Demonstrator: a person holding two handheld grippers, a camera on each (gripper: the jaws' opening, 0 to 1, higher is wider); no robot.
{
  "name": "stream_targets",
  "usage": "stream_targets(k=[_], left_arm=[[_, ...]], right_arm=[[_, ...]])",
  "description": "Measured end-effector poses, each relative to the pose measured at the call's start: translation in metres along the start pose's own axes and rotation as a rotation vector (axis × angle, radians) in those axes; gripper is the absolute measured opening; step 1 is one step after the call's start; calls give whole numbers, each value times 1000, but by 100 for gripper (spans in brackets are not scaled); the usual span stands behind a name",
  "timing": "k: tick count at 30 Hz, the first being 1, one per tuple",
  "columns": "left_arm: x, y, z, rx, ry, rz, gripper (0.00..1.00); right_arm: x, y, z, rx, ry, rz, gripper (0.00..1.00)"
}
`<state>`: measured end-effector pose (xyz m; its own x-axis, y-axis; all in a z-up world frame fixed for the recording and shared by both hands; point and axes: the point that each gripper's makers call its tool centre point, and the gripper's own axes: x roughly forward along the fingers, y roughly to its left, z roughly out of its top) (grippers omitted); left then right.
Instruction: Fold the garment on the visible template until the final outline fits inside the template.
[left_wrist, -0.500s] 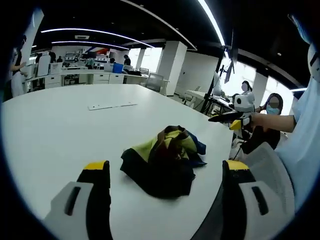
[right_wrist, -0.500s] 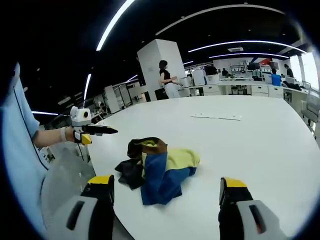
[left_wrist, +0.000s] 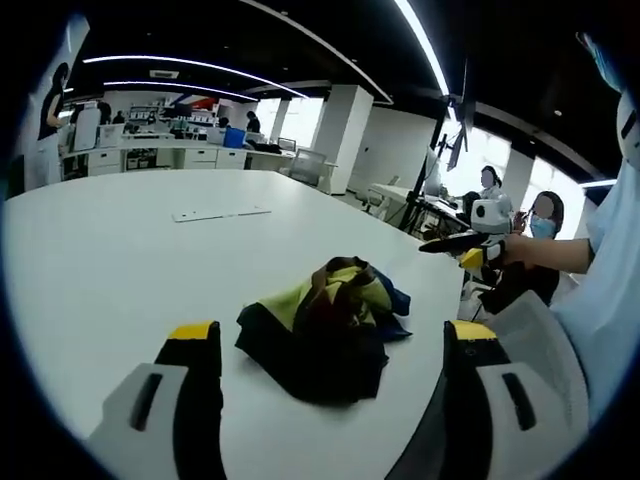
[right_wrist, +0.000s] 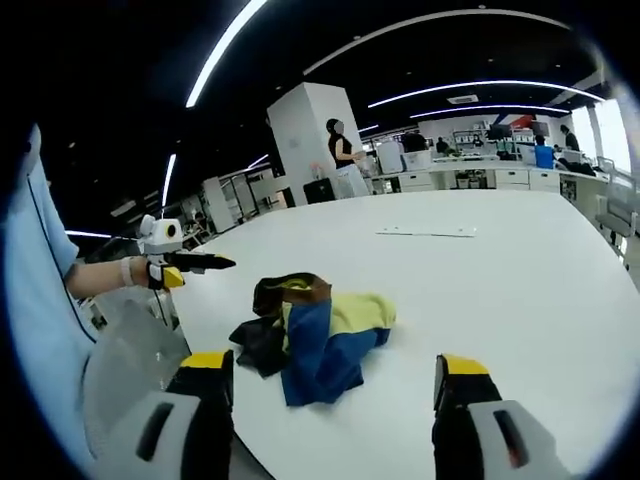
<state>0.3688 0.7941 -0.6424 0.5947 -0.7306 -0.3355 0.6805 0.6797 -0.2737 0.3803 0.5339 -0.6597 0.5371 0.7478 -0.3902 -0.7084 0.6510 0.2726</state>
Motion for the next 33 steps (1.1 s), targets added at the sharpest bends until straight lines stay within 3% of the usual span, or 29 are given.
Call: stream_targets(k=[6,19,22,33], left_arm=[[2,1,5,-1,-20,-3,88],[0,10,1,24,-24,26,82],[-1,12,-2,-2,-22,23,82],[7,19,-10,-6,-13,12,70]], right_arm=[[5,4,-3,8,13,13,73],[19,8,1,-46,51,30,70],[25,11,-2,-54,70,39,68],[35,12,-6,-58,102,59,57]])
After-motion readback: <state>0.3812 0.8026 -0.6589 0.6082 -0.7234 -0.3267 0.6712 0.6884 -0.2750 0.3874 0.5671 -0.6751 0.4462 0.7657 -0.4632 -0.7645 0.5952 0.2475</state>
